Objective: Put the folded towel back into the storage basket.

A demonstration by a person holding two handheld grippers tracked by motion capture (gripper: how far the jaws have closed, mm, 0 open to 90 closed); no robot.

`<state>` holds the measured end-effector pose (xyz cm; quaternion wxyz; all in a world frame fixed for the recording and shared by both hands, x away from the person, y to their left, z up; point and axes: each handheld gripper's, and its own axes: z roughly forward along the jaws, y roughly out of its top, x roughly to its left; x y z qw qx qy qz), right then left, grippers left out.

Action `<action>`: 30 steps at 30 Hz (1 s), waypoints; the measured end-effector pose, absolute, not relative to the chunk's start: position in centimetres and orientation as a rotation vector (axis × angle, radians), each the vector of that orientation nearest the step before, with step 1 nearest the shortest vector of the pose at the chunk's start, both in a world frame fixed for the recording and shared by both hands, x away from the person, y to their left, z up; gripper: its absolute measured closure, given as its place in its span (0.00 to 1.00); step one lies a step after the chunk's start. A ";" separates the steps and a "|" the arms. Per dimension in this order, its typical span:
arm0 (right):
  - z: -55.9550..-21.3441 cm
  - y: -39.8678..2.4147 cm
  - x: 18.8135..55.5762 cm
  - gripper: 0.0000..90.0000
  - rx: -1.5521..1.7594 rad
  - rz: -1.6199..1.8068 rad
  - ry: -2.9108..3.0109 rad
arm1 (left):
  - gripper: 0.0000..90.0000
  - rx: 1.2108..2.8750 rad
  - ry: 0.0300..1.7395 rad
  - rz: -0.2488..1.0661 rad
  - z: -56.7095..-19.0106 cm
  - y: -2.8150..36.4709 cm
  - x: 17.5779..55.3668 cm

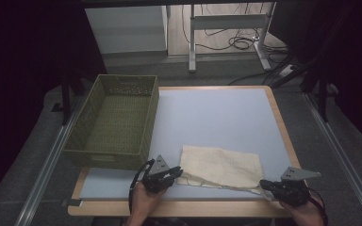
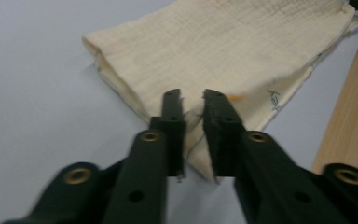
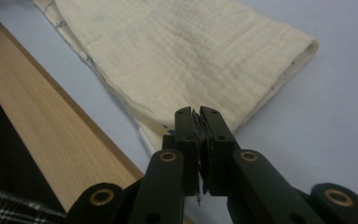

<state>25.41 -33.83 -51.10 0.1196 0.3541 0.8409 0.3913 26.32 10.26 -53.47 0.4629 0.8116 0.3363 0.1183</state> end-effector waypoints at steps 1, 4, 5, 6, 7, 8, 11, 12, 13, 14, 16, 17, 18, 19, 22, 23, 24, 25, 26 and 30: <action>-51.1 -33.9 25.3 0.93 1.038 1.153 2.460 | 0.76 1.990 0.835 0.279 -53.5 10.5 26.2; -50.9 -34.0 25.2 0.90 1.043 1.160 2.456 | 0.62 1.982 0.851 0.274 -53.4 10.9 25.9; -50.6 -34.2 25.2 0.87 1.041 1.158 2.444 | 0.59 1.974 0.857 0.275 -53.2 11.1 25.7; -50.4 -34.3 25.2 0.86 1.041 1.157 2.437 | 0.56 1.970 0.855 0.275 -53.1 11.2 25.7; -50.2 -34.4 25.2 0.84 1.043 1.161 2.430 | 0.55 1.965 0.856 0.272 -52.9 11.3 25.8; -50.2 -34.4 25.2 0.84 1.043 1.161 2.430 | 0.53 1.965 0.856 0.272 -52.9 11.3 25.8; -49.5 -34.6 25.5 0.79 1.042 1.151 2.405 | 0.50 1.974 0.866 0.296 -52.6 11.0 26.7; -49.5 -34.6 25.5 0.79 1.042 1.151 2.405 | 0.50 1.974 0.866 0.296 -52.6 11.0 26.7; -49.2 -34.5 25.8 0.77 1.036 1.150 2.396 | 0.49 1.977 0.873 0.299 -52.5 10.6 27.5; -49.0 -34.5 25.9 0.76 1.035 1.141 2.395 | 0.48 1.982 0.878 0.301 -52.4 10.4 27.9; -48.8 -34.4 26.3 0.74 1.030 1.133 2.385 | 0.46 1.987 0.887 0.313 -52.2 9.8 28.9; -48.8 -34.4 26.7 0.73 1.031 1.131 2.378 | 0.45 1.983 0.888 0.317 -52.1 9.5 29.4; -48.8 -34.4 26.7 0.73 1.031 1.131 2.378 | 0.45 1.983 0.888 0.317 -52.1 9.5 29.4; -48.7 -34.4 27.5 0.72 1.040 1.134 2.357 | 0.45 1.978 0.890 0.321 -51.8 8.8 30.4; -48.6 -34.3 28.6 0.70 1.045 1.138 2.340 | 0.45 1.987 0.893 0.340 -51.5 8.2 31.5; -48.5 -34.0 29.7 0.69 1.045 1.131 2.324 | 0.45 1.999 0.906 0.365 -51.4 7.7 32.7; -48.5 -33.9 30.3 0.69 1.049 1.125 2.318 | 0.46 1.999 0.906 0.365 -51.4 7.7 32.7; -48.5 -33.7 31.0 0.69 1.053 1.123 2.313 | 0.46 2.003 0.927 0.382 -51.3 7.4 34.0; -48.5 -33.7 31.0 0.69 1.053 1.123 2.313 | 0.47 2.003 0.927 0.382 -51.3 7.4 34.0; -49.5 -33.0 34.3 0.69 1.093 1.084 2.303 | 0.49 2.012 0.998 0.390 -51.9 7.5 36.7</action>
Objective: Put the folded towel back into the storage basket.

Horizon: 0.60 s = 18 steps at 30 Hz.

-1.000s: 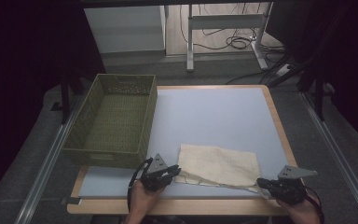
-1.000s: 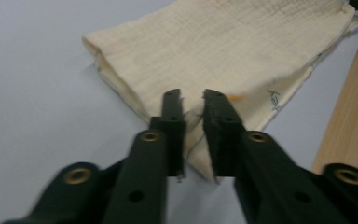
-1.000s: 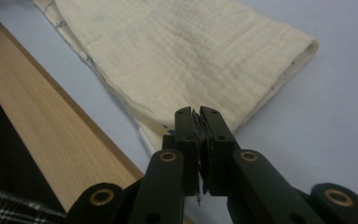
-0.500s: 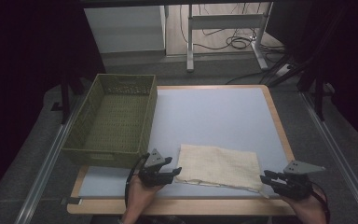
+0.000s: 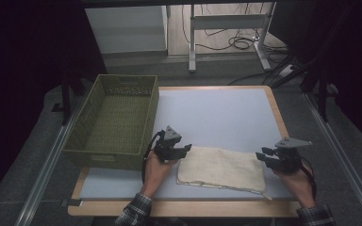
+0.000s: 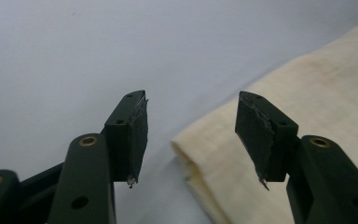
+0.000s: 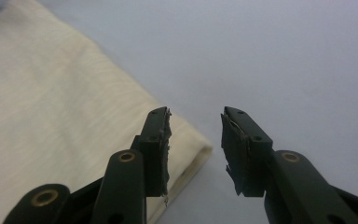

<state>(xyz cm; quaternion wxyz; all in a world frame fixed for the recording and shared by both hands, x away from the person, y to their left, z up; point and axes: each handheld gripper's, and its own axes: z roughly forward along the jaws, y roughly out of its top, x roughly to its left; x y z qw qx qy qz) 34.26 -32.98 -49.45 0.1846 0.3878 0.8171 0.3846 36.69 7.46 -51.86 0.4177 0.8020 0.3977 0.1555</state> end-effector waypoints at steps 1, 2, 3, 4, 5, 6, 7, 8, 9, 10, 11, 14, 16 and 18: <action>-49.5 -33.0 34.3 0.69 1.093 1.084 2.303 | 0.51 2.012 0.998 0.390 -51.9 7.5 36.7; -49.8 -32.9 34.8 0.68 1.107 1.077 2.301 | 0.51 2.023 1.012 0.391 -52.2 7.5 37.2; -50.2 -32.8 35.4 0.68 1.123 1.068 2.308 | 0.51 2.028 1.025 0.379 -52.5 7.6 37.5; -50.8 -32.7 35.9 0.68 1.139 1.069 2.322 | 0.51 2.040 1.038 0.370 -53.0 7.6 37.8; -51.1 -32.7 36.0 0.68 1.140 1.064 2.333 | 0.51 2.048 1.048 0.368 -53.4 7.5 37.9; -51.4 -32.6 36.0 0.68 1.139 1.059 2.349 | 0.51 2.057 1.054 0.365 -53.7 7.4 37.9; -51.7 -32.5 36.0 0.69 1.134 1.052 2.364 | 0.51 2.066 1.056 0.362 -54.0 7.4 38.0; -51.9 -32.3 35.8 0.70 1.132 1.039 2.379 | 0.51 2.077 1.048 0.359 -54.2 7.4 38.0; -52.0 -32.2 35.7 0.76 1.126 1.034 2.378 | 0.52 2.077 1.048 0.359 -54.2 7.4 38.0; -52.0 -32.2 35.7 0.76 1.126 1.034 2.378 | 0.52 2.075 1.042 0.363 -54.2 7.4 37.9; -52.0 -32.2 35.5 0.90 1.132 1.054 2.401 | 0.61 2.074 1.022 0.340 -54.2 7.2 37.8; -51.8 -31.9 35.4 0.94 1.126 1.039 2.413 | 0.83 2.081 0.993 0.306 -54.1 7.0 37.5; -51.5 -31.6 35.4 0.95 1.092 0.997 2.418 | 0.93 2.098 0.972 0.279 -54.0 6.9 37.2; -50.8 -31.6 35.8 0.95 1.086 1.008 2.387 | 0.95 2.103 0.941 0.327 -53.8 6.9 36.7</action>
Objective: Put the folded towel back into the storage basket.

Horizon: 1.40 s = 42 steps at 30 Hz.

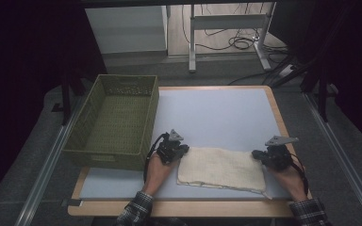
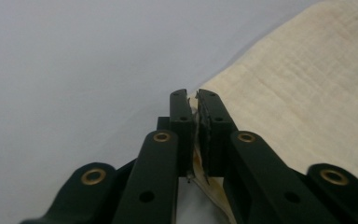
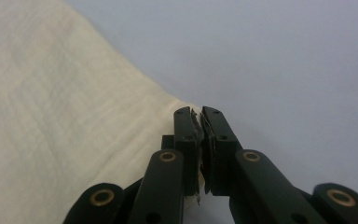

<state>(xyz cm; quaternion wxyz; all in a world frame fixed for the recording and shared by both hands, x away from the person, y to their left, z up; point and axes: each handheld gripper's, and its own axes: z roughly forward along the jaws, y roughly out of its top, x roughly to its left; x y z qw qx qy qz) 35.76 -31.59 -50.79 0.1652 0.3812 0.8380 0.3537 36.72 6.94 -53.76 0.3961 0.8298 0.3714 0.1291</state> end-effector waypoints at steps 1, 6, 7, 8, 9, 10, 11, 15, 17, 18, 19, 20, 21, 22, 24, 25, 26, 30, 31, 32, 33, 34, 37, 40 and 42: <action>-50.5 -31.7 36.0 0.95 1.087 1.015 2.376 | 0.96 2.090 0.932 0.341 -53.7 7.1 36.6; -49.7 -31.8 37.6 0.95 1.079 1.044 2.342 | 0.96 2.044 0.921 0.381 -52.8 7.8 36.2; -49.7 -31.7 38.0 0.95 1.078 1.049 2.334 | 0.96 2.044 0.921 0.381 -52.8 7.8 36.2; -49.7 -31.7 38.0 0.95 1.078 1.049 2.334 | 0.96 2.036 0.917 0.391 -52.5 7.9 36.1; -49.5 -31.5 39.1 0.95 1.079 1.049 2.325 | 0.96 2.024 0.916 0.410 -51.8 8.0 35.7; -49.5 -31.5 39.1 0.95 1.079 1.049 2.325 | 0.96 2.024 0.916 0.410 -51.8 8.0 35.7; -49.2 -31.2 40.1 0.95 1.079 1.051 2.309 | 0.96 2.013 0.912 0.436 -51.3 8.0 35.3; -49.6 -30.3 42.2 0.94 1.090 1.027 2.322 | 0.95 2.045 0.923 0.458 -51.6 7.9 35.4; -50.3 -30.0 42.9 0.93 1.113 1.022 2.335 | 0.92 2.051 0.933 0.442 -52.2 8.0 35.9; -50.3 -30.0 42.9 0.93 1.113 1.022 2.335 | 0.92 2.051 0.933 0.442 -52.2 8.0 35.9; -50.6 -30.1 43.0 0.92 1.138 1.045 2.331 | 0.90 2.053 0.941 0.434 -52.6 8.0 36.3; -50.6 -30.1 43.0 0.91 1.146 1.055 2.325 | 0.88 2.053 0.941 0.434 -52.6 8.0 36.3; -50.6 -30.3 42.9 0.90 1.149 1.064 2.321 | 0.86 2.052 0.944 0.436 -52.6 7.9 36.3; -50.6 -30.3 42.9 0.90 1.149 1.064 2.321 | 0.86 2.052 0.949 0.433 -52.7 7.9 36.4; -50.1 -30.7 42.4 0.85 1.151 1.070 2.311 | 0.79 2.063 0.965 0.443 -52.9 7.8 36.7; -49.9 -30.8 42.3 0.84 1.152 1.071 2.305 | 0.78 2.066 0.987 0.446 -53.2 7.8 36.9; -49.8 -31.0 42.1 0.83 1.155 1.074 2.301 | 0.76 2.066 0.987 0.446 -53.2 7.8 36.9; -49.5 -31.4 41.6 0.79 1.155 1.087 2.295 | 0.67 2.057 1.007 0.439 -53.6 7.7 37.2; -49.5 -31.5 41.3 0.77 1.154 1.088 2.299 | 0.66 2.076 1.023 0.432 -53.9 7.5 37.3; -49.5 -31.5 41.3 0.77 1.154 1.088 2.299 | 0.64 2.076 1.023 0.432 -53.9 7.5 37.3; -49.5 -31.6 41.0 0.75 1.158 1.084 2.304 | 0.63 2.073 1.036 0.418 -54.2 7.5 37.6; -49.5 -31.6 41.0 0.75 1.158 1.084 2.304 | 0.63 2.073 1.036 0.418 -54.2 7.5 37.6; -49.8 -31.8 40.2 0.74 1.167 1.099 2.319 | 0.62 2.060 1.055 0.357 -54.3 7.9 38.0; -49.8 -31.8 39.7 0.73 1.165 1.099 2.325 | 0.62 2.059 1.053 0.362 -54.3 7.9 37.9; -49.8 -31.9 39.0 0.71 1.163 1.116 2.333 | 0.62 2.059 1.052 0.364 -54.4 7.9 37.9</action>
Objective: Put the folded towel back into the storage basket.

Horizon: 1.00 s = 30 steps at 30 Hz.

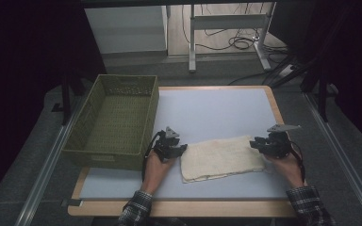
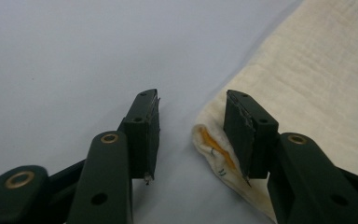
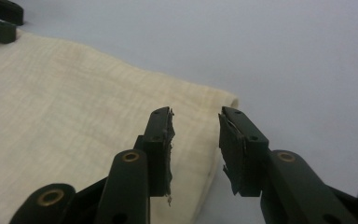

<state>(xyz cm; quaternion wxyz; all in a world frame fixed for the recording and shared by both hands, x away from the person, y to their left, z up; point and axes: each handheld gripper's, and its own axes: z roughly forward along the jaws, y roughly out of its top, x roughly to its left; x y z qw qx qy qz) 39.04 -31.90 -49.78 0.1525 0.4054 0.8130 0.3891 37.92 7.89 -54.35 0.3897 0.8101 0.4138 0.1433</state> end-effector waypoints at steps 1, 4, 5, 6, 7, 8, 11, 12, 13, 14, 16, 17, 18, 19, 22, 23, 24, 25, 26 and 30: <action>-49.7 -31.9 38.8 0.70 1.159 1.117 2.336 | 0.61 2.059 1.046 0.370 -54.4 7.9 37.9; -49.6 -31.8 38.3 0.68 1.149 1.131 2.344 | 0.61 2.059 1.047 0.371 -54.4 7.9 37.9; -49.5 -31.6 37.9 0.66 1.137 1.138 2.363 | 0.61 2.060 1.048 0.370 -54.4 7.9 37.9; -49.5 -31.4 37.7 0.66 1.131 1.136 2.372 | 0.61 2.060 1.048 0.374 -54.4 7.9 37.9; -49.6 -31.2 37.5 0.66 1.128 1.137 2.381 | 0.60 2.060 1.048 0.374 -54.4 7.9 37.9; -49.6 -31.1 37.3 0.66 1.124 1.141 2.392 | 0.60 2.060 1.049 0.377 -54.4 7.9 37.9; -49.7 -30.4 36.8 0.65 1.108 1.142 2.411 | 0.59 2.065 1.052 0.387 -54.4 7.8 37.9; -49.7 -30.2 36.6 0.65 1.106 1.149 2.417 | 0.58 2.065 1.056 0.390 -54.4 7.8 37.9; -49.7 -30.0 36.4 0.64 1.102 1.153 2.426 | 0.57 2.065 1.059 0.394 -54.4 7.8 37.9; -49.7 -29.7 36.3 0.63 1.094 1.153 2.432 | 0.56 2.063 1.064 0.396 -54.4 7.8 37.9; -49.6 -29.4 36.2 0.61 1.083 1.153 2.443 | 0.54 2.061 1.069 0.399 -54.4 7.8 37.9; -49.6 -28.8 36.0 0.60 1.069 1.156 2.454 | 0.53 2.058 1.079 0.403 -54.4 7.8 37.9; -49.6 -28.5 35.9 0.59 1.060 1.159 2.461 | 0.52 2.058 1.083 0.408 -54.4 7.8 37.9; -49.6 -28.1 35.7 0.59 1.059 1.164 2.466 | 0.50 2.058 1.088 0.409 -54.4 7.8 37.9; -49.7 -27.0 35.4 0.57 1.033 1.165 2.488 | 0.50 2.056 1.088 0.407 -54.4 7.8 37.9; -49.8 -26.7 35.4 0.57 1.025 1.166 2.500 | 0.50 2.056 1.088 0.407 -54.4 7.8 37.9; -49.9 -26.3 35.3 0.57 1.015 1.169 2.510 | 0.50 2.056 1.088 0.407 -54.4 7.8 37.9; -50.0 -25.9 35.2 0.57 1.011 1.168 2.519 | 0.50 2.055 1.087 0.406 -54.4 7.8 37.9; -50.1 -25.5 35.2 0.57 1.003 1.167 2.529 | 0.50 2.055 1.088 0.404 -54.4 7.8 37.9; -50.4 -24.0 34.8 0.57 0.963 1.173 2.562 | 0.50 2.053 1.088 0.403 -54.4 7.9 37.9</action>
